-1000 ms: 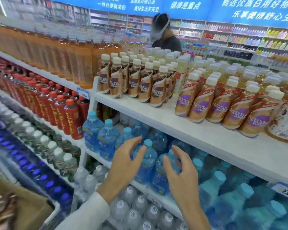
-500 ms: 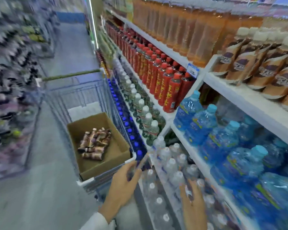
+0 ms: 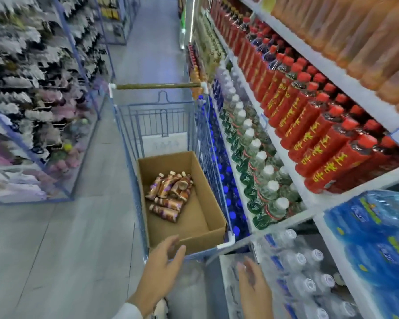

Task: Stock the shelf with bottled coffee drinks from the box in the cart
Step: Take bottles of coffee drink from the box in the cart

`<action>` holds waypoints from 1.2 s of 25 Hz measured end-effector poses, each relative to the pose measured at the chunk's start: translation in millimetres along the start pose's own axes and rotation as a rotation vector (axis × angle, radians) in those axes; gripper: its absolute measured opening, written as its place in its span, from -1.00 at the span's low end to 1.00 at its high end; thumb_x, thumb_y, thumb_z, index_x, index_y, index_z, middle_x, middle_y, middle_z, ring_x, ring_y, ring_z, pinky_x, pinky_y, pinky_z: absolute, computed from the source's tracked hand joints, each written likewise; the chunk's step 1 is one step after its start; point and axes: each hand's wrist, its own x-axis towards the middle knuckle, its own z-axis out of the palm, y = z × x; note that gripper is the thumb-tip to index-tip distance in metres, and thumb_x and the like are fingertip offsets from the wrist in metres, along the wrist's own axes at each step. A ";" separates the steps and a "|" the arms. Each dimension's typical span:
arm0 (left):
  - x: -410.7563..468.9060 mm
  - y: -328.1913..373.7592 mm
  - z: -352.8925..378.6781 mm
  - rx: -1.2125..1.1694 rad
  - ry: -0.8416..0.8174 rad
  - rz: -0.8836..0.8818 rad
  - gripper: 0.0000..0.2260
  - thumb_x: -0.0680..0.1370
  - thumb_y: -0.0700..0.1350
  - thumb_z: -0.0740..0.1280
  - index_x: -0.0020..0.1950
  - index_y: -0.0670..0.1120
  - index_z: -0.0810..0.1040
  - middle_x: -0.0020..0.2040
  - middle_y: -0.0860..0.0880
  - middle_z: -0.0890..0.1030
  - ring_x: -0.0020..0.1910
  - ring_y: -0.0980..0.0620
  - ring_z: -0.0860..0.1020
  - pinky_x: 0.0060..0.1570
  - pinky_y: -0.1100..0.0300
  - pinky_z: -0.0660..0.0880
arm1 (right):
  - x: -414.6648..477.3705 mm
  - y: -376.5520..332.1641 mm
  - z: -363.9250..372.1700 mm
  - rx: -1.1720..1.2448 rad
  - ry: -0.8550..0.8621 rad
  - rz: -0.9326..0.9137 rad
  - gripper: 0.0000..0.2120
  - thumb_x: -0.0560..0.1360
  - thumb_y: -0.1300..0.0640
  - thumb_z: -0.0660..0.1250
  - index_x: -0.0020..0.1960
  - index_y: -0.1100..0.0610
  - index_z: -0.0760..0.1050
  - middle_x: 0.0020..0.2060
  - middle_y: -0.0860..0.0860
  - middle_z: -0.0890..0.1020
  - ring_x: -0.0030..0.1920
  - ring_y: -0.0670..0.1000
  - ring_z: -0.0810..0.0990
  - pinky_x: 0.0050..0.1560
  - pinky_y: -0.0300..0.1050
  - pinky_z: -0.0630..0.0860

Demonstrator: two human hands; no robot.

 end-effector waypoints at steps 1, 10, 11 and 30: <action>8.7 -2.7 -6.9 -0.002 -0.002 -0.021 -0.69 0.61 0.02 0.40 0.34 0.00 0.57 0.21 0.10 0.65 0.21 0.14 0.61 0.28 0.04 0.53 | 4.0 -7.7 9.0 -0.005 -0.035 0.007 -0.65 0.55 0.04 0.44 0.31 0.04 0.56 0.27 0.06 0.60 0.24 0.05 0.57 0.39 -0.02 0.41; 86.6 -19.6 -29.2 -0.093 0.099 -0.282 -0.77 0.60 -0.01 0.41 0.25 0.05 0.58 0.14 0.10 0.66 0.10 0.18 0.62 0.02 0.37 0.51 | 76.5 -86.2 83.7 -0.207 -0.275 0.004 -0.56 0.60 -0.14 0.32 0.43 -0.04 0.46 0.31 -0.07 0.56 0.30 -0.03 0.52 0.31 -0.03 0.46; 100.2 -22.2 -25.2 -0.106 0.110 -0.314 -0.78 0.61 -0.01 0.41 0.25 0.04 0.58 0.14 0.08 0.66 0.12 0.14 0.62 0.08 0.32 0.52 | 87.6 -92.5 91.1 -0.224 -0.303 -0.009 -0.55 0.60 -0.15 0.31 0.45 -0.04 0.44 0.33 -0.08 0.54 0.32 -0.03 0.50 0.36 0.00 0.44; 415.7 -189.1 102.6 -0.238 0.240 -1.138 -0.40 0.66 0.15 0.24 0.54 -0.26 0.35 0.48 -0.23 0.44 0.41 -0.24 0.44 0.31 0.07 0.34 | 286.1 -75.2 185.4 -0.369 -0.542 0.193 -0.73 0.56 -0.09 0.37 0.25 -0.18 0.52 0.21 -0.26 0.59 0.23 -0.23 0.54 0.32 -0.17 0.44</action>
